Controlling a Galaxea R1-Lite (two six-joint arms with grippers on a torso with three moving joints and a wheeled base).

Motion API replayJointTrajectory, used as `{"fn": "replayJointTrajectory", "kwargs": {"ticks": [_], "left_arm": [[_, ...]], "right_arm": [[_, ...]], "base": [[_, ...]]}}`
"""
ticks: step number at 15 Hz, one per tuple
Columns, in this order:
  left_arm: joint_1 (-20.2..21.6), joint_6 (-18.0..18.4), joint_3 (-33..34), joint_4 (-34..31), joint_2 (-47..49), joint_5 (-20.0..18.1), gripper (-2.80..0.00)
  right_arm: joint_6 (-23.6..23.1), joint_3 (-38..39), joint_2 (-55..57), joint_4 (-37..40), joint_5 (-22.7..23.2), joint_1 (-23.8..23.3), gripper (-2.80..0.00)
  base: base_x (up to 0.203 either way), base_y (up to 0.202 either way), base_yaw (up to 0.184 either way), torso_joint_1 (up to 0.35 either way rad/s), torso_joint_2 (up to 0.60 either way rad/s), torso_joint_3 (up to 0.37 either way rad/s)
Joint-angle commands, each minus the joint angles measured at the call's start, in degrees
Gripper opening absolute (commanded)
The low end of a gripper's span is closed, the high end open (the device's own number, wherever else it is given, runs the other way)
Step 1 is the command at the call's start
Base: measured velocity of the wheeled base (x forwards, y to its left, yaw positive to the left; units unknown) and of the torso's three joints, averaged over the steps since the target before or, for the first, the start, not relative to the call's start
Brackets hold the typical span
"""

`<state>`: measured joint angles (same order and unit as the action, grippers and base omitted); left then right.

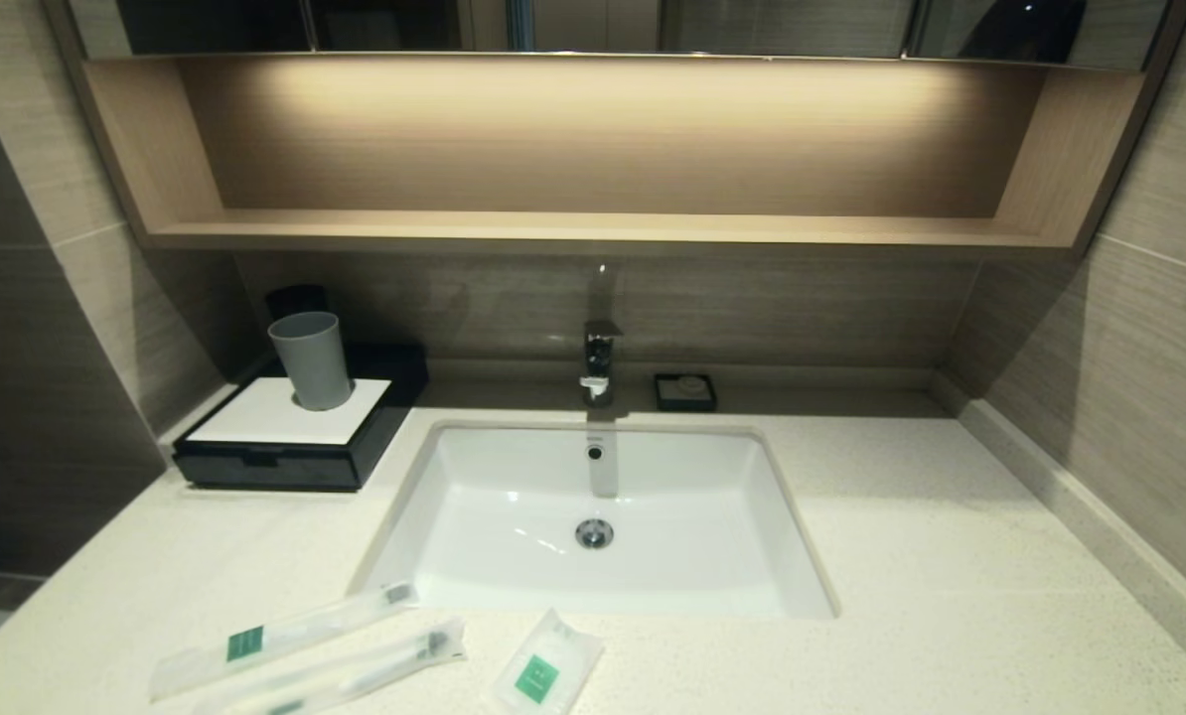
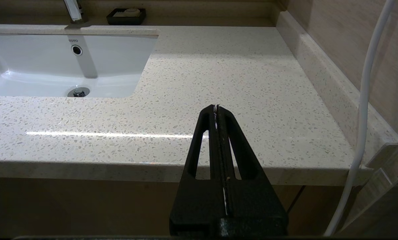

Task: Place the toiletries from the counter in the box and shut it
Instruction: Open the drawer

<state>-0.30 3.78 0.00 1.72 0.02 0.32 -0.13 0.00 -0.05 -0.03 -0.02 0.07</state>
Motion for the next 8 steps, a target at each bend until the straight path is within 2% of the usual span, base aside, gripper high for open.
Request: {"fn": "replayJointTrajectory", "kwargs": {"ticks": [1,4,8], "left_arm": [[0.0,0.0,1.1,0.5,0.1,0.0,-2.80],[0.0,2.1,0.8,2.1,0.0,-0.6,-2.80],[0.0,2.5,-4.5,1.5,0.0,-0.9,-2.80]], "right_arm": [[0.0,0.1,0.0,0.0,0.0,0.0,-2.80],[0.0,0.1,0.0,-0.1,0.0,0.0,-2.80],[0.0,0.1,0.0,0.0,0.0,0.0,-2.80]], "base": [[0.000,0.000,0.000,0.000,0.00,0.000],[0.000,0.000,0.000,0.000,0.00,0.000],[0.000,0.000,0.000,0.000,0.00,0.000]]}}
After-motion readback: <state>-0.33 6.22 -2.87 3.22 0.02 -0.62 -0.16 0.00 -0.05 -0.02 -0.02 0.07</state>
